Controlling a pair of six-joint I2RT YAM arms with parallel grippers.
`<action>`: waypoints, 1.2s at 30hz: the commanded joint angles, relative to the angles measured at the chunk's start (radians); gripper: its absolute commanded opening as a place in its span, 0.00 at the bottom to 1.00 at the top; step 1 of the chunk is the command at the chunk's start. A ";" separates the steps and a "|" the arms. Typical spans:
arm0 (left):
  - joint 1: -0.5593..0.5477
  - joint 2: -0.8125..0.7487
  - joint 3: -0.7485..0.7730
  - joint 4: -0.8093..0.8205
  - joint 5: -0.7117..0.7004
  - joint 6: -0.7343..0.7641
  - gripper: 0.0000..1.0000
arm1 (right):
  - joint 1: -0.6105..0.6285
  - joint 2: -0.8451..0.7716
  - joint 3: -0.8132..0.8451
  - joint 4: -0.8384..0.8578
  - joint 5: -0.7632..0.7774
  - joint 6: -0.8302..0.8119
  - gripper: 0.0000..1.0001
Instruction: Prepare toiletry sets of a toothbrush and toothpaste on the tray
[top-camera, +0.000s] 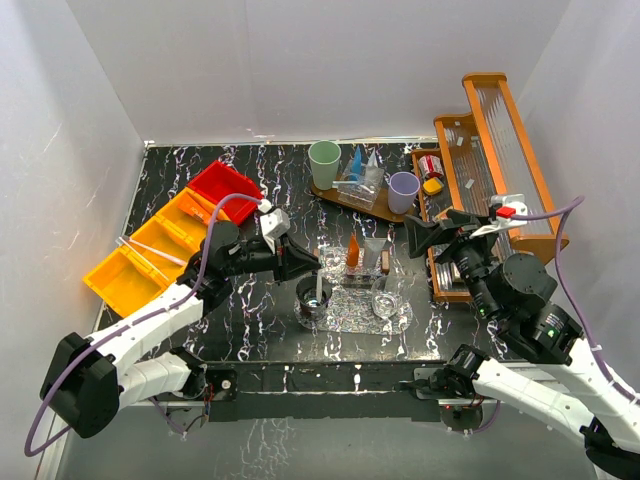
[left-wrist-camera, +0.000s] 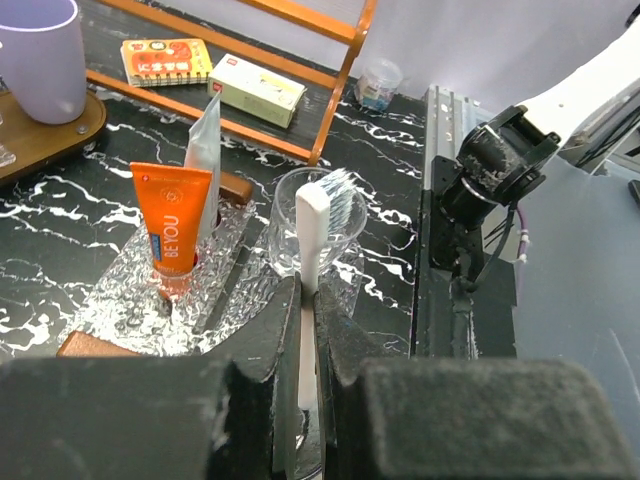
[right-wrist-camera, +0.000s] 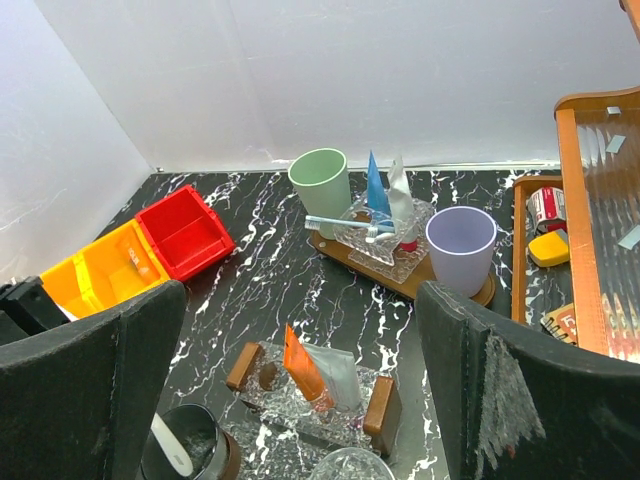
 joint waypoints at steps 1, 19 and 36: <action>-0.005 -0.018 -0.024 0.064 -0.039 0.035 0.00 | 0.001 -0.022 0.025 0.022 0.024 0.011 0.98; -0.006 0.107 -0.087 0.068 -0.176 -0.072 0.01 | 0.002 -0.029 -0.003 0.021 0.034 0.001 0.98; -0.002 0.074 0.001 -0.182 -0.283 -0.115 0.43 | 0.002 -0.074 -0.037 0.021 0.051 -0.025 0.98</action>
